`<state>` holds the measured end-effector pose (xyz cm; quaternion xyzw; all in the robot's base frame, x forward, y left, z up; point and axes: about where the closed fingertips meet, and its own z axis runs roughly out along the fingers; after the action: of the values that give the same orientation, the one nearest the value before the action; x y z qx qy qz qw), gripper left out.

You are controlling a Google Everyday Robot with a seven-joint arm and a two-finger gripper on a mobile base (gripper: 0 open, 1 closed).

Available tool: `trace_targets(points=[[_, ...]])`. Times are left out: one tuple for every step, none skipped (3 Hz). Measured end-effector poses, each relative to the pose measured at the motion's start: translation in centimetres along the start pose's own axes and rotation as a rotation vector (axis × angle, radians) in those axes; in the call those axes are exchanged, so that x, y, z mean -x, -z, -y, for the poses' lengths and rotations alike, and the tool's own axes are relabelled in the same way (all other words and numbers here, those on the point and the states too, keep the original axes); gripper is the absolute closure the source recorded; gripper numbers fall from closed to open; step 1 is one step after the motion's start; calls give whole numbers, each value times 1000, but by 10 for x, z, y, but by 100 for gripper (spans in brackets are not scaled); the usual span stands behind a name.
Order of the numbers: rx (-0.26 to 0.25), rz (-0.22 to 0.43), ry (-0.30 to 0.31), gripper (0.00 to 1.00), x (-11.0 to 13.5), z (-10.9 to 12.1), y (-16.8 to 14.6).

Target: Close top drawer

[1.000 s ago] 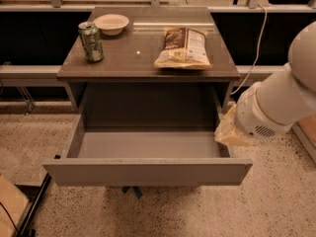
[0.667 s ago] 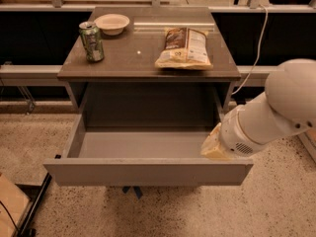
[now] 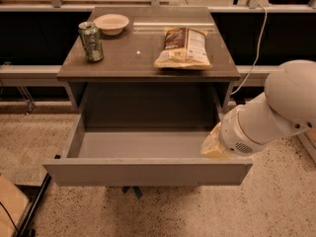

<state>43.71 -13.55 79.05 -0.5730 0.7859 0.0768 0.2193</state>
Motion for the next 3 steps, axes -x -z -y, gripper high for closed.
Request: trace_targets(points=[[62, 38, -64, 100, -20, -14, -45], [118, 64, -121, 100, -41, -21, -97], [156, 85, -142, 100, -50, -19, -134]])
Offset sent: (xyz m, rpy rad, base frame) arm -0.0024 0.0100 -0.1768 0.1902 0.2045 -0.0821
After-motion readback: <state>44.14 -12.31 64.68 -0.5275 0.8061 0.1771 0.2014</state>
